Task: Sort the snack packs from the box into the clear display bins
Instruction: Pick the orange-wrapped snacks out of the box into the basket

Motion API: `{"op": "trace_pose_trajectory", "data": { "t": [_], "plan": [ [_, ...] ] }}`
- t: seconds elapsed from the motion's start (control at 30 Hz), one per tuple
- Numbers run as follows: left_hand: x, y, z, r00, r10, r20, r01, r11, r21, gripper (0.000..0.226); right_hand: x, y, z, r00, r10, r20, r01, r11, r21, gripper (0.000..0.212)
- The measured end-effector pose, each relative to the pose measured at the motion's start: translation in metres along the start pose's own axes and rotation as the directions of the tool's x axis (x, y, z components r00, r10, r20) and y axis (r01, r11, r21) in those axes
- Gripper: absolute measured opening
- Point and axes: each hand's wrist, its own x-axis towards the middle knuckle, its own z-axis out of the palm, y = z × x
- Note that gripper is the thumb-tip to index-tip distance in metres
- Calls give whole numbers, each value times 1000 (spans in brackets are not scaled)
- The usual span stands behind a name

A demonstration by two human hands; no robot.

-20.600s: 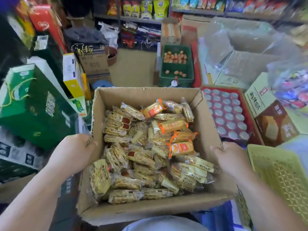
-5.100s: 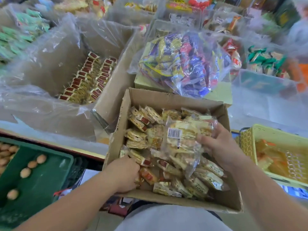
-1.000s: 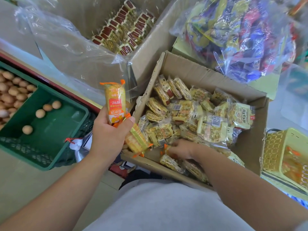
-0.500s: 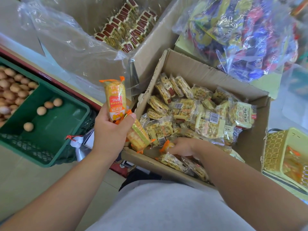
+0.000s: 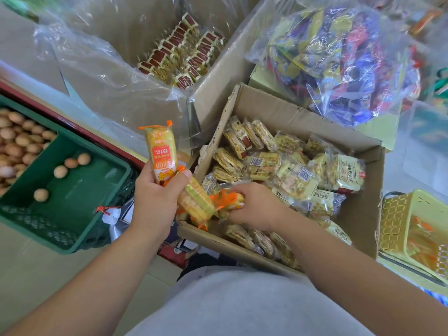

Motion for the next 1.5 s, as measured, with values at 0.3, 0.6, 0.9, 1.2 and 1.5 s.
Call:
{"op": "trace_pose_trajectory", "data": {
  "t": [0.3, 0.6, 0.9, 1.2, 1.5],
  "plan": [
    [-13, 2, -26, 994, -101, -53, 97, 993, -74, 16, 36, -10, 23, 897, 70, 436, -152, 976, 156, 27],
    [-37, -19, -32, 985, -166, -34, 165, 985, -43, 29, 47, -14, 40, 831, 186, 525, -369, 889, 270, 51],
    [-38, -16, -29, 984, -173, -29, 172, 984, -49, 29, 44, -23, 37, 810, 60, 583, -276, 917, 289, 38],
    [-36, -1, -30, 982, -175, -75, 165, 979, -123, 23, 11, -13, 3, 874, -65, 481, -327, 653, 683, 29],
    [-28, 41, 14, 999, -46, 11, 47, 989, -140, 22, -53, 25, -45, 975, -48, 218, -196, 279, 940, 54]
  ]
}}
